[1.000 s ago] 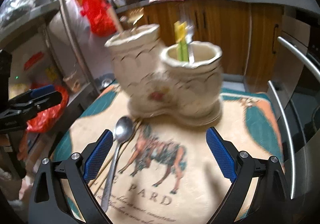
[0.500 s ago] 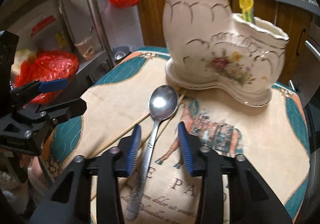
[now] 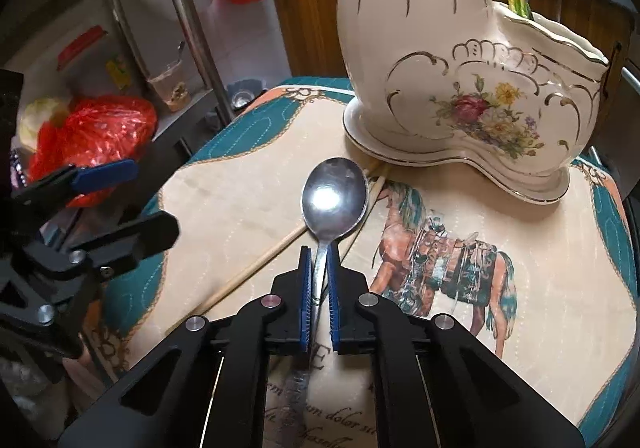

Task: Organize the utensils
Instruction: 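Grasp the silver spoon with the right gripper while the left grasps a chopstick, then drop the chopstick into the tall cup while the right drops the spoon in the short cup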

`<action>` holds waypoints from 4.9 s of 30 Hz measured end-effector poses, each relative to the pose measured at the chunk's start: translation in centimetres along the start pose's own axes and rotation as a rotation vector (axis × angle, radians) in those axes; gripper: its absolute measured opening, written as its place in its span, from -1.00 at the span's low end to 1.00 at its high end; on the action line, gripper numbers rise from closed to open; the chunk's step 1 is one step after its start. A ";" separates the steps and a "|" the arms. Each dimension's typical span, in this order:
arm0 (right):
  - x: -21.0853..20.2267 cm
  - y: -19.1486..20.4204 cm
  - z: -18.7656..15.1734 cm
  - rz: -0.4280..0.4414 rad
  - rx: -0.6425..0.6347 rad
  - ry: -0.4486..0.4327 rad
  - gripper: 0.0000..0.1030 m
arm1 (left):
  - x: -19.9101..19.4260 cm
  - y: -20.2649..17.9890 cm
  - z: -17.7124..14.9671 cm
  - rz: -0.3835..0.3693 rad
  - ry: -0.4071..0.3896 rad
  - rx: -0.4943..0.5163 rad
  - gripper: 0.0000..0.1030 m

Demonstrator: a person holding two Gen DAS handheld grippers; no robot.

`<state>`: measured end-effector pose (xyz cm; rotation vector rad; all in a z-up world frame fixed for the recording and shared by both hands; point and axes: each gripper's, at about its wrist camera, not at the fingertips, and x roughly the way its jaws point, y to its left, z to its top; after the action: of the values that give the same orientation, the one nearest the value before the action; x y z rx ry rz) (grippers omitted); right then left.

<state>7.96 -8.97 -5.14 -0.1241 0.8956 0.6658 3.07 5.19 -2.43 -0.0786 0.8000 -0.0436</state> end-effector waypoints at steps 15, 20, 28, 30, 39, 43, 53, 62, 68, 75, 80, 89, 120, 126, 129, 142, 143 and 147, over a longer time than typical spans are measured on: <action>-3.4 -4.0 -2.0 -0.045 0.063 0.014 -0.88 | 4.1 -4.5 1.1 -0.060 0.109 0.136 0.17; -2.9 -4.8 -2.6 -0.063 0.072 0.062 -0.87 | 6.1 -6.1 1.6 -0.061 0.150 0.180 -0.27; -2.1 -3.4 -2.2 -0.094 -0.021 0.087 -0.50 | 7.5 -7.3 2.1 -0.031 0.169 0.226 -0.39; -1.9 -3.0 -2.1 -0.110 -0.043 0.079 -0.60 | 7.7 -7.8 2.3 -0.027 0.174 0.235 -0.47; -2.4 -3.8 -2.3 -0.068 -0.012 0.055 -0.88 | 6.9 -8.1 1.7 -0.031 0.170 0.251 -0.91; -3.5 -4.1 -2.2 -0.042 0.003 0.015 -0.88 | 5.2 -6.9 1.1 -0.051 0.135 0.219 -0.91; -8.5 -4.8 -1.0 -0.001 0.014 -0.179 -0.88 | -2.6 -3.8 3.0 -0.122 -0.106 0.143 -0.91; -12.3 -5.3 2.9 -0.044 0.010 -0.374 -0.88 | -6.4 -3.8 7.8 -0.172 -0.270 0.114 -0.91; -14.9 -6.2 7.6 -0.078 0.024 -0.513 -0.88 | -7.2 -4.4 12.7 -0.234 -0.374 0.093 -0.91; -16.8 -8.6 11.7 -0.131 0.086 -0.621 -0.88 | -5.1 -6.5 18.5 -0.264 -0.502 0.098 -0.91; -16.0 -10.7 13.1 -0.165 0.132 -0.636 -0.88 | -2.3 -7.7 20.3 -0.253 -0.558 0.092 -0.91; -12.5 -11.7 12.3 -0.181 0.143 -0.588 -0.88 | 0.5 -9.3 19.9 -0.176 -0.663 0.105 -0.91; -8.2 -13.6 8.9 -0.155 0.260 -0.414 -0.86 | 1.0 -7.5 12.7 -0.191 -0.316 0.133 -0.30; -7.9 -14.1 9.1 -0.165 0.266 -0.397 -0.82 | 0.3 -7.5 12.6 -0.178 -0.334 0.137 0.09; -7.8 -14.1 9.2 -0.176 0.264 -0.393 -0.73 | -0.1 -7.5 12.6 -0.171 -0.350 0.136 0.15; -9.6 -13.3 8.4 -0.168 0.254 -0.415 0.36 | -2.6 -5.9 12.6 -0.130 -0.399 0.087 0.64; -9.9 -13.2 8.3 -0.169 0.251 -0.418 0.50 | -2.9 -5.7 12.4 -0.121 -0.401 0.085 0.68; -10.8 -12.6 7.1 -0.167 0.234 -0.408 0.72 | -3.7 -4.9 11.7 -0.094 -0.390 0.081 0.84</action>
<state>15.45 -21.60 5.42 0.1423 0.5562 0.4052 8.91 1.17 8.75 -0.0460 0.4037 -0.1452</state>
